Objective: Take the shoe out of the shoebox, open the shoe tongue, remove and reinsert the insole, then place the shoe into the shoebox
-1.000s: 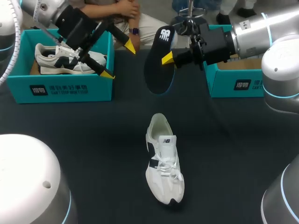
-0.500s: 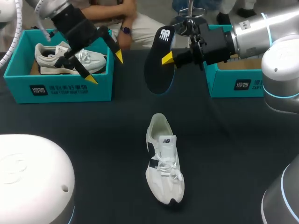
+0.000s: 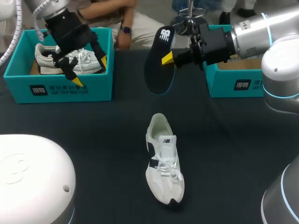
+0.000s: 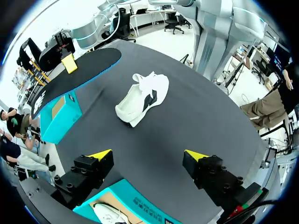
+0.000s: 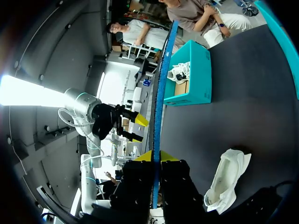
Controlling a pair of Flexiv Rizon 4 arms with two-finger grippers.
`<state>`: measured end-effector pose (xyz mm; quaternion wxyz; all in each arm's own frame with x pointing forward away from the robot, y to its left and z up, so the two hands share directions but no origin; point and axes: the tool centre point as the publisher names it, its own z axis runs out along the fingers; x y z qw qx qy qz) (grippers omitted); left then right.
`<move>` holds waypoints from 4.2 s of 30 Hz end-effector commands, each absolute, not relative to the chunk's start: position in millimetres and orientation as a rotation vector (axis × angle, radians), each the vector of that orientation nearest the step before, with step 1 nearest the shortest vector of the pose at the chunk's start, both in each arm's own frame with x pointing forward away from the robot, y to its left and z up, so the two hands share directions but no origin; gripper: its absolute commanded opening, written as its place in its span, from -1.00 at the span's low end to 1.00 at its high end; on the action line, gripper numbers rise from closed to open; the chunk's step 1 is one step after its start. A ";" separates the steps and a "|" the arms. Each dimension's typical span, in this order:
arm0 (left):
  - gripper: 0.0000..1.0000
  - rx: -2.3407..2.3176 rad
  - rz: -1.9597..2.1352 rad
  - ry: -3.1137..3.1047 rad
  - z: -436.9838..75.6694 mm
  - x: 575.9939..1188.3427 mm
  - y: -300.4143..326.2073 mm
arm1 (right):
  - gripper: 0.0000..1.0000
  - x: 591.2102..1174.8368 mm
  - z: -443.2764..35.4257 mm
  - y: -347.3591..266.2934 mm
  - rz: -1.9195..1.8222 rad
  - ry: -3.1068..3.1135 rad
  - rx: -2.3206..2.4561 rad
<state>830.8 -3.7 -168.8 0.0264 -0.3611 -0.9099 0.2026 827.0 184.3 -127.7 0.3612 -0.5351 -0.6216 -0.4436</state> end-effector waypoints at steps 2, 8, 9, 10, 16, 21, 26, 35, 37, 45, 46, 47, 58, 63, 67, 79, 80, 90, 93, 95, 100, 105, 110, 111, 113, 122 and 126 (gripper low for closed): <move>1.00 -1.044 0.615 -2.845 -178.2 827.7 16.6 | -1.00 826.3 -127.2 184.8 -1.141 -1.603 -1.384; 1.00 -0.932 0.564 -2.895 -188.1 825.8 41.4 | -1.00 826.3 -127.2 184.8 -1.141 -1.603 -1.384; 1.00 -0.925 0.569 -2.892 -188.6 825.1 44.3 | -1.00 826.3 -127.2 184.8 -1.141 -1.603 -1.384; 1.00 -0.913 0.561 -2.899 -189.5 824.7 46.6 | -1.00 826.3 -127.2 184.8 -1.141 -1.603 -1.384; 1.00 -0.883 0.501 -2.901 -191.8 825.1 48.8 | -1.00 826.3 -127.2 184.8 -1.141 -1.603 -1.384; 1.00 -0.883 0.501 -2.901 -191.8 825.1 48.8 | -1.00 826.3 -127.2 184.8 -1.141 -1.603 -1.384; 1.00 -0.883 0.501 -2.901 -191.8 825.1 48.8 | -1.00 826.3 -127.2 184.8 -1.141 -1.603 -1.384; 1.00 -0.883 0.501 -2.901 -191.8 825.1 48.8 | -1.00 838.5 -141.8 169.9 -1.297 -1.681 -1.360; 1.00 -0.883 0.501 -2.901 -191.8 825.1 48.8 | -1.00 840.9 -147.5 164.8 -1.338 -1.701 -1.365; 1.00 -0.883 0.501 -2.901 -191.8 825.1 48.8 | -1.00 848.1 -168.1 155.0 -1.412 -1.767 -1.364; 1.00 -0.883 0.501 -2.901 -191.8 825.1 48.8 | -1.00 848.4 -169.2 154.8 -1.416 -1.768 -1.364; 1.00 -0.883 0.501 -2.901 -191.8 825.1 48.8 | -1.00 848.7 -170.7 154.4 -1.422 -1.773 -1.359; 1.00 -0.883 0.501 -2.901 -191.8 825.1 48.8 | -1.00 851.2 -183.7 156.3 -1.346 -1.757 -1.381; 1.00 -0.883 0.501 -2.901 -191.8 825.1 48.8 | -1.00 851.2 -183.7 156.3 -1.346 -1.757 -1.381; 1.00 -0.883 0.501 -2.901 -191.8 825.1 48.8 | -1.00 851.2 -183.7 156.3 -1.346 -1.757 -1.381; 1.00 -0.883 0.501 -2.901 -191.8 825.1 48.8 | -1.00 851.1 -190.3 161.4 -1.387 -1.758 -1.362; 1.00 -0.883 0.501 -2.901 -191.8 825.1 48.8 | -1.00 851.5 -193.3 164.0 -1.407 -1.765 -1.356; 1.00 -0.883 0.501 -2.901 -191.8 825.1 48.8 | -1.00 850.0 -213.3 185.5 -1.469 -1.774 -1.293; 1.00 -0.883 0.501 -2.901 -191.8 825.1 48.8 | -1.00 847.7 -218.0 190.7 -1.501 -1.776 -1.278; 1.00 -0.883 0.501 -2.901 -191.8 825.1 48.8 | -1.00 846.7 -220.7 194.7 -1.517 -1.788 -1.255; 1.00 -0.883 0.501 -2.901 -191.8 825.1 48.8 | -1.00 844.0 -230.4 197.9 -1.554 -1.797 -1.233; 1.00 -0.883 0.501 -2.901 -191.8 825.1 48.8 | -1.00 841.9 -244.3 198.6 -1.565 -1.828 -1.215; 1.00 -0.883 0.501 -2.901 -191.8 825.1 48.8 | -1.00 838.8 -256.6 198.9 -1.584 -1.856 -1.172; 1.00 -0.883 0.501 -2.901 -191.8 825.1 48.8 | -1.00 838.2 -258.9 198.4 -1.581 -1.859 -1.171; 1.00 -0.883 0.501 -2.901 -191.8 825.1 48.8 | -1.00 837.5 -261.0 198.4 -1.585 -1.862 -1.158; 1.00 -0.883 0.501 -2.901 -191.8 825.1 48.8 | -1.00 827.1 -272.2 202.7 -1.603 -1.873 -1.106; 1.00 -0.883 0.501 -2.901 -191.8 825.1 48.8 | -1.00 822.1 -277.2 204.5 -1.630 -1.879 -1.079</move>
